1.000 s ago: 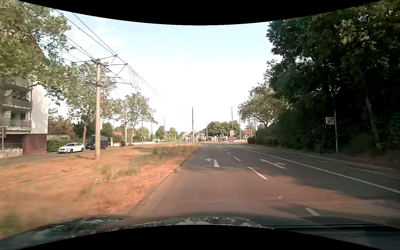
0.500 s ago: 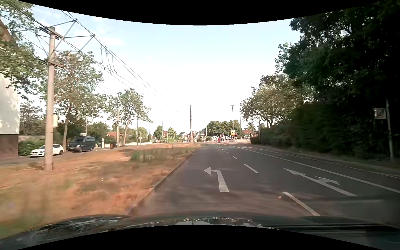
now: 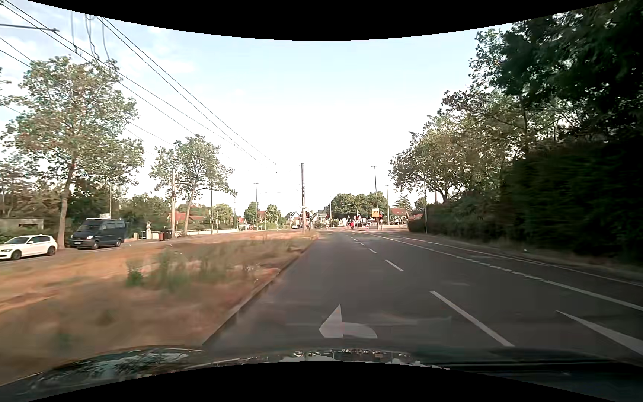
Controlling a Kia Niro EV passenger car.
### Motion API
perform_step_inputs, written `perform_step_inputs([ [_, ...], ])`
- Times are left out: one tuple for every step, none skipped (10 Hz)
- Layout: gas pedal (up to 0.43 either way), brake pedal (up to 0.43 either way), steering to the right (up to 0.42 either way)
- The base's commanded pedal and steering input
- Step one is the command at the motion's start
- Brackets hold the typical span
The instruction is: Follow the waypoints while adhering to traffic rules and regulations
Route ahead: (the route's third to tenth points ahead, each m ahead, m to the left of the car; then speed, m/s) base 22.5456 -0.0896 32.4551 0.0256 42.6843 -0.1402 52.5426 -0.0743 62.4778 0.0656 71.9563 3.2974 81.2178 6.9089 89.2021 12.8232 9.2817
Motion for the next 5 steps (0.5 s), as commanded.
perform_step_inputs([
  [0.028,0.000,0.002],
  [0.028,0.000,0.002],
  [0.028,0.000,0.002],
  [0.028,0.000,0.002],
  [0.028,0.000,0.002],
])
